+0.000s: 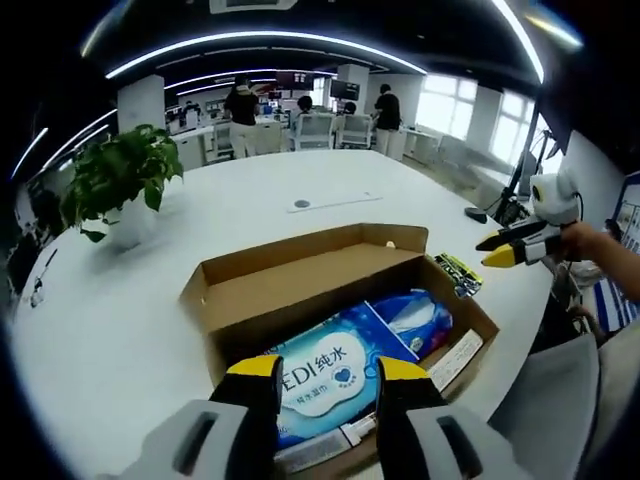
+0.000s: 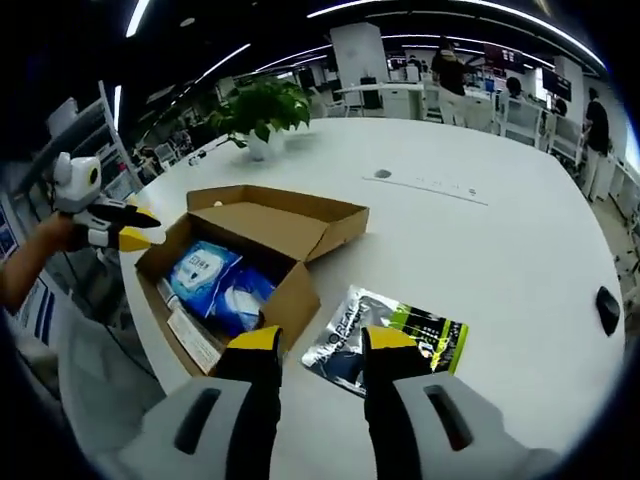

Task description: Operate the shoe box by opening the lid, removing the specified soft item, and placing it in the target area until the item is outside and the box remains undamaged.

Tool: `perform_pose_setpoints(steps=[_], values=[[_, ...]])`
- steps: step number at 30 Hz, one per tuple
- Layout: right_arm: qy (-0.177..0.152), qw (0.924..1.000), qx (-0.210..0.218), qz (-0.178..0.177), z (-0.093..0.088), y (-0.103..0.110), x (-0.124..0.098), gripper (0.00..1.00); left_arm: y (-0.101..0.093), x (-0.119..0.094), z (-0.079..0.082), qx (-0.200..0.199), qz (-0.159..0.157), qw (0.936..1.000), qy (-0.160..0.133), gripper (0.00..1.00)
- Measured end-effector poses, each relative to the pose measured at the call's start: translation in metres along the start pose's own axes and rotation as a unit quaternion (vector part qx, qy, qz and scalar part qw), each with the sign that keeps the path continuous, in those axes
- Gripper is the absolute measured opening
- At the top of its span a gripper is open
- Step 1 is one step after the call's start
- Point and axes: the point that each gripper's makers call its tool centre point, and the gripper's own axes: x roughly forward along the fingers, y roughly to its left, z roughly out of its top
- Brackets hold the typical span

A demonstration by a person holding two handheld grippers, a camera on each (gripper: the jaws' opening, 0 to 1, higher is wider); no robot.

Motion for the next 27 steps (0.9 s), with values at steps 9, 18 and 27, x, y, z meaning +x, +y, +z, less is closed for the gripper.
perform_pose_setpoints(steps=[9, 18, 27], values=[[-0.006, 0.9994, -0.014, 0.032, 0.012, 0.023, 0.010, 0.30, 0.007, -0.011, -0.011, -0.014, 0.004, 0.9998, -0.013, 0.43], [0.000, 0.9976, -0.034, 0.061, 0.016, 0.048, 0.027, 0.31, 0.006, -0.018, -0.019, -0.015, 0.006, 0.9996, -0.023, 0.48], [0.007, 0.9950, -0.049, 0.087, 0.020, 0.075, 0.051, 0.30, 0.010, -0.024, -0.025, -0.033, 0.014, 0.9987, -0.036, 0.55]])
